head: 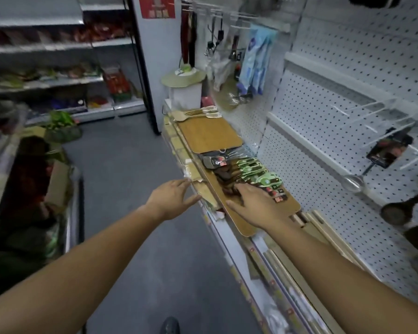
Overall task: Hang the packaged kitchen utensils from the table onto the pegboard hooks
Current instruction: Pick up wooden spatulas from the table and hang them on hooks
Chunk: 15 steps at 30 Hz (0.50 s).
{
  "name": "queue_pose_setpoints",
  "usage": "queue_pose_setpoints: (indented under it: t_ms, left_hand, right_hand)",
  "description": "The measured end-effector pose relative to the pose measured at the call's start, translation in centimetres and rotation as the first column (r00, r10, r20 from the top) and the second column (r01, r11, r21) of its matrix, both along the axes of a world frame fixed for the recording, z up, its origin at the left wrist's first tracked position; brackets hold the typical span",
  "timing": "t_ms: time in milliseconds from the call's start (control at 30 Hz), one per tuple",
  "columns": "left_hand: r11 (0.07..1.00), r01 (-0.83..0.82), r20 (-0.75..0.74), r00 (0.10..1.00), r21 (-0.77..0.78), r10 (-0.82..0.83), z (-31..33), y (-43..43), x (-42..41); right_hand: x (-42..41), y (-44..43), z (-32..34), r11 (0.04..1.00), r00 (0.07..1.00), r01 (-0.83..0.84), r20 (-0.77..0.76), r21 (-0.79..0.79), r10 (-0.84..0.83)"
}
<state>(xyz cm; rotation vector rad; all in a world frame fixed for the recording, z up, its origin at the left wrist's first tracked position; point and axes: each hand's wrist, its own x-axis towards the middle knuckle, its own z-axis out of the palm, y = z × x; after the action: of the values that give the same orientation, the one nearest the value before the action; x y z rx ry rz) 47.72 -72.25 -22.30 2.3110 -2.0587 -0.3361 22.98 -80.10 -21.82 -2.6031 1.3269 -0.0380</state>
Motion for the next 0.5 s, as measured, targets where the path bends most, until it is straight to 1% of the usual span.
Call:
queue_pose_setpoints:
  t_ms: [100,267,500]
  left_hand:
    - [0.999,0.016,0.006,1.000,-0.036,-0.016,-0.6,-2.8,4.6]
    - [0.997,0.072,0.002,0.997,-0.028,-0.072,-1.2,-7.6,11.3]
    - [0.994,0.108,-0.001,0.994,-0.019,-0.109,-3.0,-15.2,18.3]
  right_hand:
    - [4.8,-2.8,-0.7,1.000,0.999,-0.011,-0.044,-0.013,0.010]
    - [11.5,-7.9,-0.7,1.000,0.996,0.005,-0.088,-0.024,-0.007]
    - [18.4,-14.5,-2.2,0.999,0.991,0.025,-0.135,0.022,-0.022]
